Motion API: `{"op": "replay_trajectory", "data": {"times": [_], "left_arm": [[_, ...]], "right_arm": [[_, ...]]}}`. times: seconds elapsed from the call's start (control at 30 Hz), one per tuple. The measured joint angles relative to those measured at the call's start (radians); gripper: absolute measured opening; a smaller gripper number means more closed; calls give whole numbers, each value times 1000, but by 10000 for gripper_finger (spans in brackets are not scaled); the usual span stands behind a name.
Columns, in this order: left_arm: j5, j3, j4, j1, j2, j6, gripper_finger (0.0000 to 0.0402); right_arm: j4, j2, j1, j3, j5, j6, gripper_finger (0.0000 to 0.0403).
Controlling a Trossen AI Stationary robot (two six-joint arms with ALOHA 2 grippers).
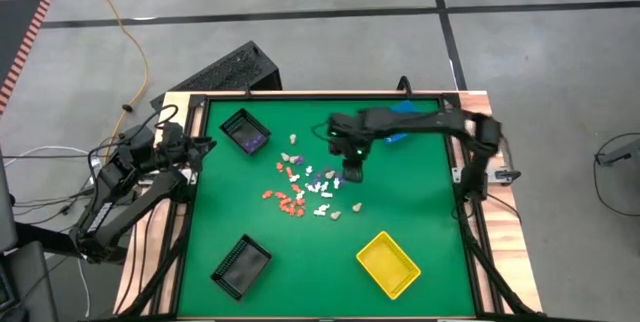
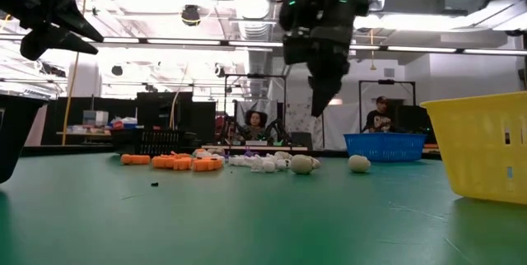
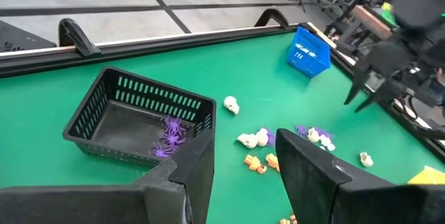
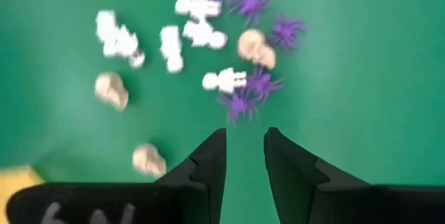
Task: Sort Halloween decoration
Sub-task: Put the purple spider toy into the top black basket
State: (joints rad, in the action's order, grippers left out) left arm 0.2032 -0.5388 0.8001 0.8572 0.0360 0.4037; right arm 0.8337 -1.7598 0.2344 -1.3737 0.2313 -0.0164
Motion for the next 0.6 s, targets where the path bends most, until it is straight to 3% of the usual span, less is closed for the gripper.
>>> {"op": "replay_trajectory", "data": {"times": [0.1,0.23,0.37,0.6], "left_arm": [[-8,0,0,0,0,1,143],[-8,0,3,0,0,1,143],[-9,0,4,0,0,1,143],[-26,0,4,0,0,3,143]], "right_arm": [[-267,82,-50,181,-18,96,123],[-468,114,-125,332,-168,144,126],[-528,102,-167,392,-275,143,153],[-540,76,-185,397,-299,146,236]]}}
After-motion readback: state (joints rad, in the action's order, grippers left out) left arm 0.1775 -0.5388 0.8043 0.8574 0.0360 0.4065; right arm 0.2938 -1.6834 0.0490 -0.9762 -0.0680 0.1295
